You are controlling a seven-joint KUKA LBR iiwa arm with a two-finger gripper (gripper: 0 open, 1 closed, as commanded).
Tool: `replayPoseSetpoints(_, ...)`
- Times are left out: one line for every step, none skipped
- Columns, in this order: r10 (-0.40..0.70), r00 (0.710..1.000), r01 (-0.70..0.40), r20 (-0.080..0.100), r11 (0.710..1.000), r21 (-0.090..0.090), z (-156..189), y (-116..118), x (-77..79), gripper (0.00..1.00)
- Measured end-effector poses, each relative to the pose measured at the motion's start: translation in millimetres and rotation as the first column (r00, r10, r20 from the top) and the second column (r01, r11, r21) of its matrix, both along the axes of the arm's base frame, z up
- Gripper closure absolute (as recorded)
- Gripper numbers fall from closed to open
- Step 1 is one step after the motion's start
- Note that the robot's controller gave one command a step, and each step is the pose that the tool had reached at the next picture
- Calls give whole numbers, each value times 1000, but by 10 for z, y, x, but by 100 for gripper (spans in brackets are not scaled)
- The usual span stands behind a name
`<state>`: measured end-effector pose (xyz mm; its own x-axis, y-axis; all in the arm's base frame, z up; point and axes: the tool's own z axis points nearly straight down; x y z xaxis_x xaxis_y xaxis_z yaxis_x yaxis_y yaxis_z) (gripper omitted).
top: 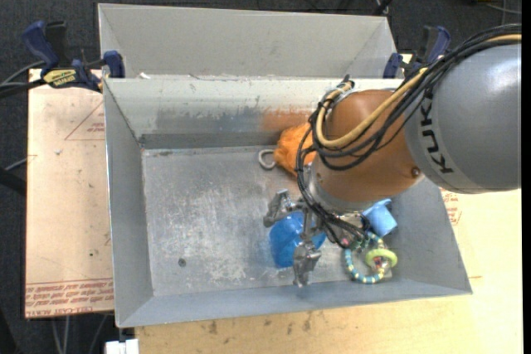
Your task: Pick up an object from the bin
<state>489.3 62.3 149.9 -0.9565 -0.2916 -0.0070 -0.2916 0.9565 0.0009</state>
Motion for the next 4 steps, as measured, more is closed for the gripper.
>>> replayPoseSetpoints(90, 996, -90, 0, 996, 0, -732, -237, 549, 100)
replayPoseSetpoints(90, 996, -90, 0, 996, 0, -732, -237, 550, 100)
replayPoseSetpoints(114, 993, -114, -1, 993, 8, -735, -374, 649, 100)
replayPoseSetpoints(163, 987, -163, 16, 987, 4, -731, -798, 596, 100)
